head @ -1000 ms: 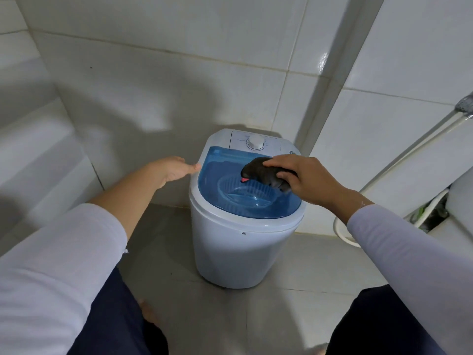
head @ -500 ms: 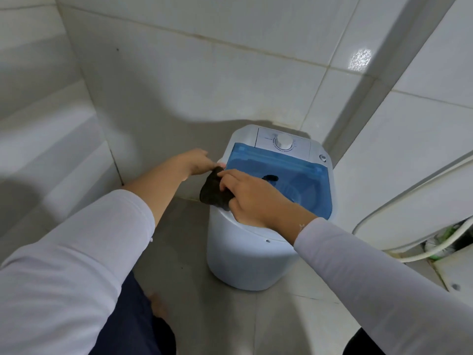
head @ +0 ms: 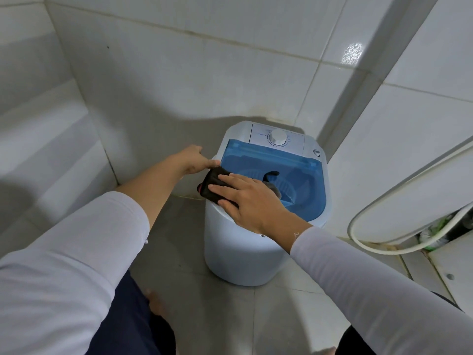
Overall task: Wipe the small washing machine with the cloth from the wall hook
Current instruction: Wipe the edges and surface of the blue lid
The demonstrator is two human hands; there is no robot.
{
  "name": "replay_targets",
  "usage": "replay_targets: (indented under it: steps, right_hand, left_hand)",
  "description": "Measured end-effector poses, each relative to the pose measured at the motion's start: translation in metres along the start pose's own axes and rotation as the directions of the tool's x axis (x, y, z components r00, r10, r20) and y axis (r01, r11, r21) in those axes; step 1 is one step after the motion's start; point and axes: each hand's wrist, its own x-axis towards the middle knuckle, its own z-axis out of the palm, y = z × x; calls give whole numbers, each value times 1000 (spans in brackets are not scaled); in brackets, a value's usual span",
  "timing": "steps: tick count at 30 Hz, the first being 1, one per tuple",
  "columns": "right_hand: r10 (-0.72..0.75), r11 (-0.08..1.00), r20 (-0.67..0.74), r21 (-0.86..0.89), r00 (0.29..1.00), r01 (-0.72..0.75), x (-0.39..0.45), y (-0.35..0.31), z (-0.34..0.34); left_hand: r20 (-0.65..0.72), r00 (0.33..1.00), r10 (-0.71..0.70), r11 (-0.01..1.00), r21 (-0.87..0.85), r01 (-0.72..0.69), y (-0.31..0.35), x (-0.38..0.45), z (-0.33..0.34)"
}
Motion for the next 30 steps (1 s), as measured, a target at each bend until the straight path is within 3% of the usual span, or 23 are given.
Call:
replay_targets:
  steps: [5,22,30]
  right_hand:
    - [47,999,-11,28,999,-47,-15,14,-3]
    - [197,980,-70,-8,978,-198,-85,58,-11]
    - [286,958,-118,54,951,-282,-118,79,-15]
  left_hand:
    - [-62,998,0,1000,-1,0,5,-6,6]
    - [-39,999,-25,999,-37,24,15,-22,22]
    - [-51,997,-50,998,-25,49,17,-24,23]
